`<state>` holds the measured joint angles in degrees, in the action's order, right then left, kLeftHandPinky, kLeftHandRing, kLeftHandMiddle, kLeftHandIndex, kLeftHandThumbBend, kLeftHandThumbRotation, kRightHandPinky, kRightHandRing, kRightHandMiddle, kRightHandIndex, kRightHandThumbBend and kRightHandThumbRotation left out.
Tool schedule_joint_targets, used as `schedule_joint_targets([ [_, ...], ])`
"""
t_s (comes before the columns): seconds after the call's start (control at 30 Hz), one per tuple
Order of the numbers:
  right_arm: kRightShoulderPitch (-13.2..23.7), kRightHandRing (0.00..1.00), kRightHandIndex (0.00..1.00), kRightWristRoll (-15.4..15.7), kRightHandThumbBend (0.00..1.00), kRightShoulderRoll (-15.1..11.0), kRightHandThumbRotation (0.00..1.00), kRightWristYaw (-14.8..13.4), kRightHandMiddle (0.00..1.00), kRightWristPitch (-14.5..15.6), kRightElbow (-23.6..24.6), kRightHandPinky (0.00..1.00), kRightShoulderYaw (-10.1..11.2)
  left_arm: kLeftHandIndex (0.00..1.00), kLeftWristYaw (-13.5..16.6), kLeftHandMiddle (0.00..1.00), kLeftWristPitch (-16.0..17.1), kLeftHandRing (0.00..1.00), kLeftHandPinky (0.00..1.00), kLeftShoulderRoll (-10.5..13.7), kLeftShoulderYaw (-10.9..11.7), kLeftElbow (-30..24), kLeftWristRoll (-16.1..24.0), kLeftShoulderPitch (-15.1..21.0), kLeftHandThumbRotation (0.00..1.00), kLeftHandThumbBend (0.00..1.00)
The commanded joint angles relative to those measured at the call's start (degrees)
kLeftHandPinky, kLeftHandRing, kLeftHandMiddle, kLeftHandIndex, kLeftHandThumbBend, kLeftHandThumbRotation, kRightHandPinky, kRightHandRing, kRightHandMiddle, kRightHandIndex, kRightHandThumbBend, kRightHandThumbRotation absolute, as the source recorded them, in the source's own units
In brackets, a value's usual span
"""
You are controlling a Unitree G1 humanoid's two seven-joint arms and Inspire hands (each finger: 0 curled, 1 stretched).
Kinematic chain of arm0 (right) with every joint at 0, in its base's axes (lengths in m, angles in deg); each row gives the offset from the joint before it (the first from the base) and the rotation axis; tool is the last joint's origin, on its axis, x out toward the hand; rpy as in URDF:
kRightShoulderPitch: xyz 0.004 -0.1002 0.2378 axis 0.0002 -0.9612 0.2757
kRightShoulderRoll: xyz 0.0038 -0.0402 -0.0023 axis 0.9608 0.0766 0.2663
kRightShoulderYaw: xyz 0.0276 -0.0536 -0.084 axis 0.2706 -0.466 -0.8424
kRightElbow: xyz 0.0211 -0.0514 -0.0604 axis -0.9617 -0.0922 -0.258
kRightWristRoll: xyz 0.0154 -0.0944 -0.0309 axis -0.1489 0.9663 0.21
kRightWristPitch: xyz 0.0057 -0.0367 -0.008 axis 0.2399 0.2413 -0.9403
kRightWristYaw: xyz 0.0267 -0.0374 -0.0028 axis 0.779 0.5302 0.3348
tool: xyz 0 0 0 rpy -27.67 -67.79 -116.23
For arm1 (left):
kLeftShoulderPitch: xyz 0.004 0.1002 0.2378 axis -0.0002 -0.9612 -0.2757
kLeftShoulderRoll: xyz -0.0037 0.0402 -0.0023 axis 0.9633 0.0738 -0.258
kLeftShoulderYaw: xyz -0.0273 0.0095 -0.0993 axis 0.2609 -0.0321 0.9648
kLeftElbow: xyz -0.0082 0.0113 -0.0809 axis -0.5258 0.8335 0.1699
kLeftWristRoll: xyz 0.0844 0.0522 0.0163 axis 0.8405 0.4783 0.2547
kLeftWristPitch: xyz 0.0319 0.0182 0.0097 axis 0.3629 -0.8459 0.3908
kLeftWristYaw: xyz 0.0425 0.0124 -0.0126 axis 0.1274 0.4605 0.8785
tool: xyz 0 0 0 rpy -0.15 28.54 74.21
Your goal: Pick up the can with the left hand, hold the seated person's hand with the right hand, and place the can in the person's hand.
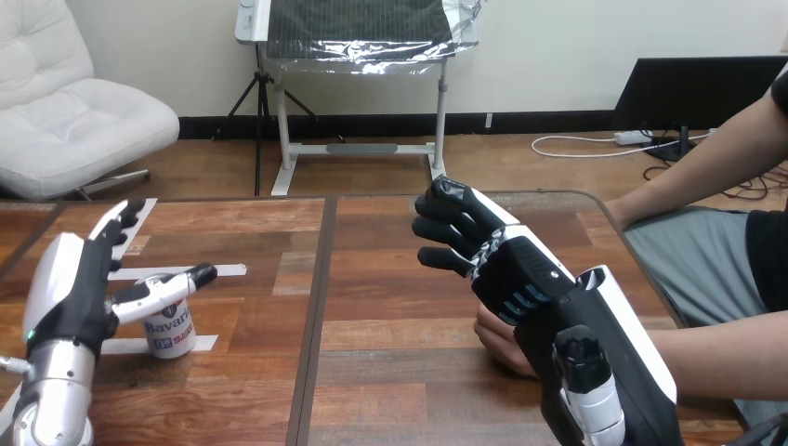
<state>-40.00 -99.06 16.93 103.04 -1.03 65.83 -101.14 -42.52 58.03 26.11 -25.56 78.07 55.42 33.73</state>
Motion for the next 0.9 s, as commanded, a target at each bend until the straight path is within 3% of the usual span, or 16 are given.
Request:
schedule_joint_targets([
  [0.0,2.3,0.88,0.9,-0.7,0.76,0.3,1.0,-0.1,0.9,-0.9,0.5,0.84,1.0,0.88,0.4,0.89,-1.0,0.87,0.77,1.7,-1.4,1.6,0.6,5.4,0.45,0.88],
  [0.87,2.4,0.88,0.9,-1.5,0.79,0.1,1.0,0.4,0.89,-0.4,0.8,0.83,1.2,0.89,0.4,0.9,-3.7,0.89,0.77,1.2,-4.8,9.6,-0.1,8.5,0.39,0.87],
])
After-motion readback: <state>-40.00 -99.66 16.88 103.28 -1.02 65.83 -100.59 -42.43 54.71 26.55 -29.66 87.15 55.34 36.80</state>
